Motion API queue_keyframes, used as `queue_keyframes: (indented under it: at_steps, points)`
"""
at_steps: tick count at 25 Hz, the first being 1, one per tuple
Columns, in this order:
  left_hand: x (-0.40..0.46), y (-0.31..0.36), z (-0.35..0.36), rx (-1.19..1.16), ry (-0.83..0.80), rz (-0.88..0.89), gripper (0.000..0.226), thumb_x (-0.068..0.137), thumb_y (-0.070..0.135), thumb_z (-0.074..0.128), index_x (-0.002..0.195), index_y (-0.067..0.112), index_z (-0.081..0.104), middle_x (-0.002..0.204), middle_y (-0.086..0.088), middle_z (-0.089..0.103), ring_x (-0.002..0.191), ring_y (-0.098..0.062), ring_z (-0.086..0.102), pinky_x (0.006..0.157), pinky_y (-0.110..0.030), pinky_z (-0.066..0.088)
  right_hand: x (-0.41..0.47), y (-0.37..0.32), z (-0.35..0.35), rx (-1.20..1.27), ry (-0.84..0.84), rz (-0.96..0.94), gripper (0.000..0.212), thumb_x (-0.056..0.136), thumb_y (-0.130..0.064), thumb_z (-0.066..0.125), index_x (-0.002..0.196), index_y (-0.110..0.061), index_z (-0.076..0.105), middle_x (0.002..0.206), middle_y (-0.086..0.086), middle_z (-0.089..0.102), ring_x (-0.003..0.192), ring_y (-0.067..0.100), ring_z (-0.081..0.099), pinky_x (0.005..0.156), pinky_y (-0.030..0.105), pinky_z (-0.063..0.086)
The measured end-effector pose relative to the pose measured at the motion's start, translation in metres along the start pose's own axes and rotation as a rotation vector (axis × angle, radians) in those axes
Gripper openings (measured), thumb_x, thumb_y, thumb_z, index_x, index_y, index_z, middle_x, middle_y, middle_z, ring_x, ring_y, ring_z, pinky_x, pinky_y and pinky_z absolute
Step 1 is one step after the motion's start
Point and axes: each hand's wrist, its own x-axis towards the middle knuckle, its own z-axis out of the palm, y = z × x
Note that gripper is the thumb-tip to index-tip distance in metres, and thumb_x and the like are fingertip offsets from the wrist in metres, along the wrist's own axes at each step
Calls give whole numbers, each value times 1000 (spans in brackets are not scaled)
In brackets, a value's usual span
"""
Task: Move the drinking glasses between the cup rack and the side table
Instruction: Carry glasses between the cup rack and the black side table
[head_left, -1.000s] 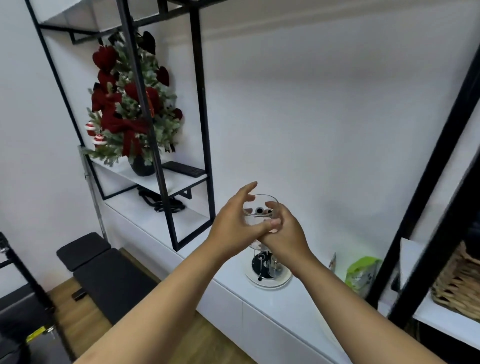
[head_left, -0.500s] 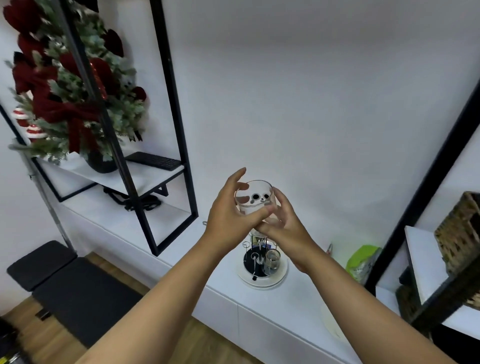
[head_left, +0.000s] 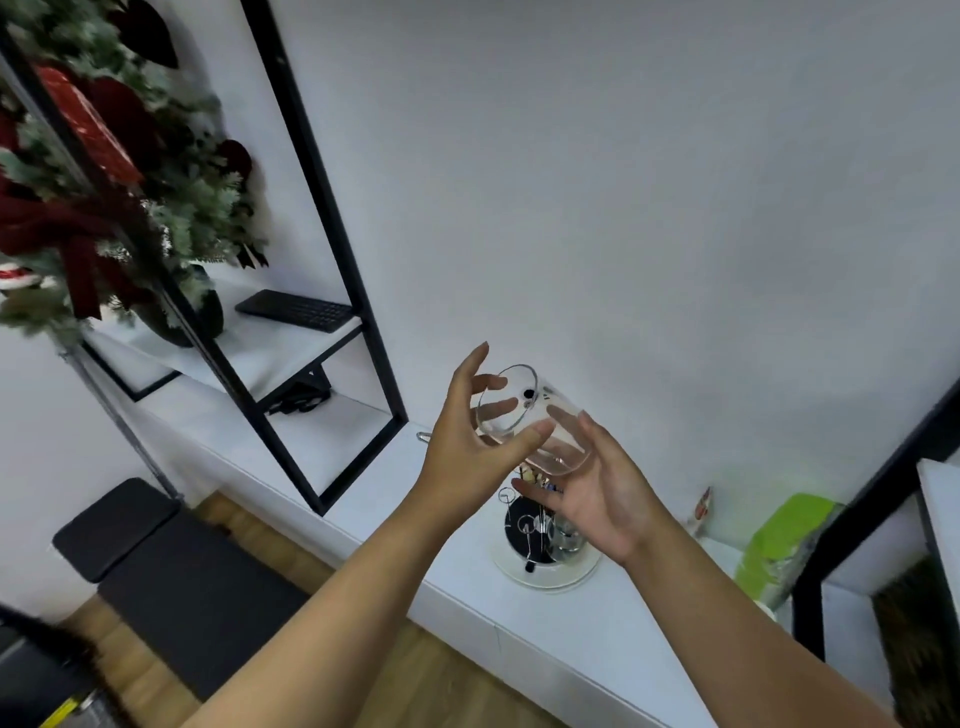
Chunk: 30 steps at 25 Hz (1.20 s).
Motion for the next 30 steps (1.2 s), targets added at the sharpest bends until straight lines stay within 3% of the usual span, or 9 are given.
queue_keyframes:
  at_steps: [4, 9, 11, 13, 14, 18, 24, 28, 30]
  points:
    - [22, -31, 4, 139, -117, 22, 94, 76, 38, 92, 151, 49, 38, 134, 12, 60, 131, -3, 55, 98, -33, 56, 16, -15, -27, -84, 83, -91, 56, 90, -31, 76, 142, -19, 60, 119, 17, 62, 112, 38, 70, 97, 60, 57]
    - [33, -85, 8, 492, -215, 119, 90, 78, 50, 87, 153, 45, 39, 149, 24, 48, 138, 0, 44, 102, -6, 35, 32, -9, -43, -475, 246, -153, 65, 91, -17, 79, 149, -34, 54, 127, 13, 62, 109, 20, 75, 88, 44, 63]
    - [37, -112, 12, 593, -222, 159, 87, 79, 51, 86, 153, 39, 43, 145, 22, 49, 133, -4, 46, 107, -16, 39, 43, 3, -47, -710, 314, -183, 72, 84, -26, 87, 145, -47, 55, 131, -9, 59, 114, 3, 68, 93, 29, 59]
    - [40, -137, 18, 592, -222, 174, 83, 79, 48, 86, 151, 37, 45, 140, 26, 50, 127, -1, 48, 106, -24, 43, 54, 15, -48, -879, 337, -200, 75, 81, -26, 89, 145, -47, 54, 130, -15, 55, 110, -16, 58, 84, 4, 47]
    - [41, -148, 22, 566, -209, 164, 81, 79, 47, 85, 149, 38, 45, 137, 33, 48, 126, 4, 47, 106, -21, 42, 62, 22, -50, -950, 344, -207, 78, 80, -24, 89, 146, -45, 53, 129, -15, 53, 107, -21, 55, 80, -1, 42]
    - [32, -195, 35, 417, -118, 60, 73, 79, 48, 78, 144, 40, 45, 134, 47, 42, 125, 20, 39, 102, -4, 30, 86, 55, -59, -1171, 353, -201, 87, 70, -35, 89, 146, -48, 48, 126, -17, 51, 111, -16, 54, 82, 1, 41]
    - [31, -274, 44, 294, -174, -137, 77, 76, 47, 86, 144, 37, 49, 136, 23, 58, 126, -4, 56, 101, -25, 49, 116, 98, -78, -1392, 344, -112, 91, 72, -46, 87, 152, -46, 43, 125, -28, 40, 112, -9, 50, 87, 9, 43]
    - [36, -298, 46, 216, -197, -213, 72, 74, 36, 91, 129, 55, 49, 125, 36, 58, 116, 8, 58, 89, -6, 42, 127, 123, -101, -1412, 326, -86, 92, 72, -48, 81, 154, -42, 41, 137, -21, 42, 124, 1, 52, 91, 10, 46]
    - [35, -317, 48, 171, -207, -252, 71, 75, 35, 92, 128, 55, 49, 124, 37, 58, 115, 10, 59, 88, -5, 44, 132, 135, -113, -1383, 321, -71, 94, 72, -39, 86, 154, -41, 40, 136, -21, 44, 124, 2, 53, 93, 12, 48]
